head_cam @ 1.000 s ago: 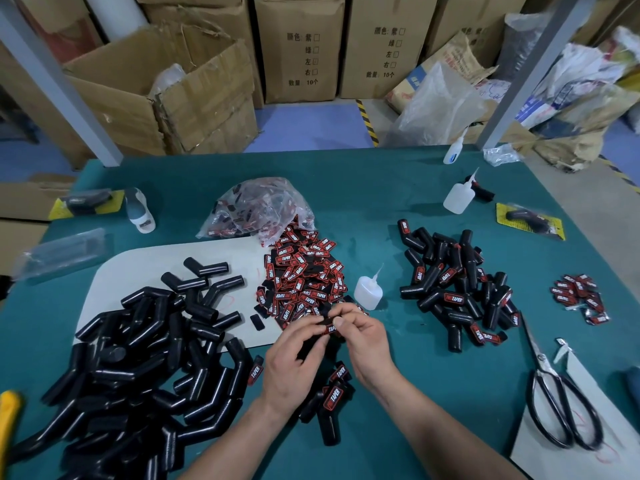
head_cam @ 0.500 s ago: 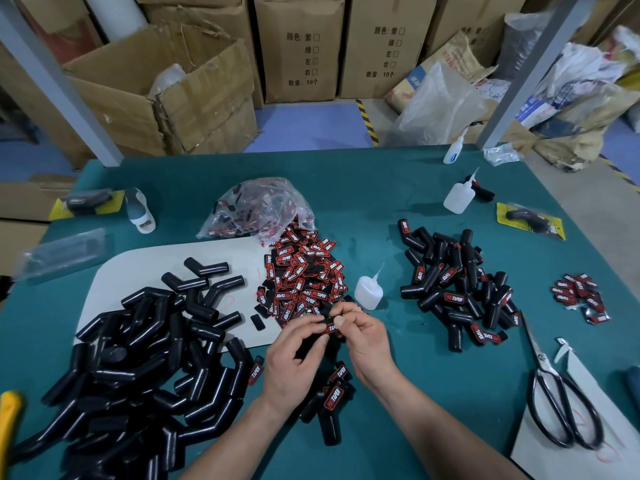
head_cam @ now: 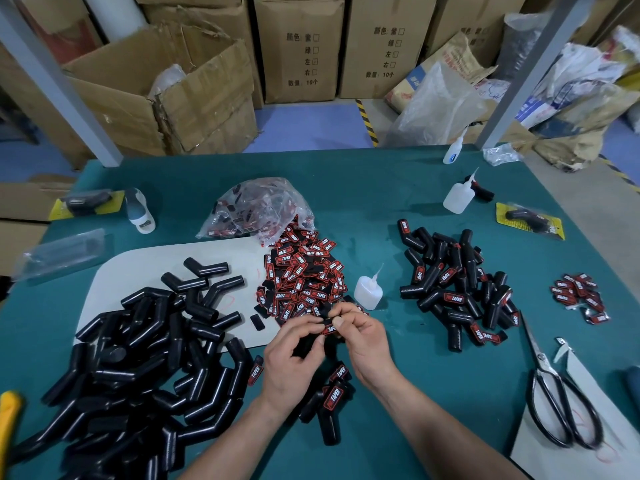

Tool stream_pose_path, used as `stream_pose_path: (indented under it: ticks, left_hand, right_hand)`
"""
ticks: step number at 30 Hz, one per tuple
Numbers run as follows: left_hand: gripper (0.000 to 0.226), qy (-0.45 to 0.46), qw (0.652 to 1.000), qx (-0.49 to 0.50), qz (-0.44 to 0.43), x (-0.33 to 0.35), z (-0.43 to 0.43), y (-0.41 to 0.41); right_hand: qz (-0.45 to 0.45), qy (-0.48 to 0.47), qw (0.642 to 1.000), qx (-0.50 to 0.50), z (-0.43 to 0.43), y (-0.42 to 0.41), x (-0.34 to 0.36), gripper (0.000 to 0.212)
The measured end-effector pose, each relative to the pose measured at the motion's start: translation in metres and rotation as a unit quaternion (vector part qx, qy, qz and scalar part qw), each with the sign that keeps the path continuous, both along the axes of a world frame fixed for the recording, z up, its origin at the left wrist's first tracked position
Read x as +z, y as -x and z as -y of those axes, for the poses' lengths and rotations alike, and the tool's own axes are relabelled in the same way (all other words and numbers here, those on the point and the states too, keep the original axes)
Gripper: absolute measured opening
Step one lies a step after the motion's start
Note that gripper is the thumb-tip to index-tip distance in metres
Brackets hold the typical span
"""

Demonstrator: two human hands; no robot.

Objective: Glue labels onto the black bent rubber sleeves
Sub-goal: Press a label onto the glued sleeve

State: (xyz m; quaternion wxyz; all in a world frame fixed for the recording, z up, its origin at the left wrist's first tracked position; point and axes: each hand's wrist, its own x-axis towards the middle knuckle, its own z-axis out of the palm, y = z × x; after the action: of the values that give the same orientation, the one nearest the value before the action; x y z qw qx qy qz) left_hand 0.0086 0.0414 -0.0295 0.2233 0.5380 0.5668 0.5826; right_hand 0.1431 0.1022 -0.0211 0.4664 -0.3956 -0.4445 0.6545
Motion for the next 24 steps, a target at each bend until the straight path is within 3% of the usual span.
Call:
stream_pose_path:
  ticks: [24]
  left_hand:
    - [0.019, 0.008, 1.0, -0.002, 0.0, 0.0005, -0.0002, -0.0001]
  right_hand:
    - [0.041, -0.026, 0.999, -0.001, -0.0004, -0.0009, -0.0016, 0.017]
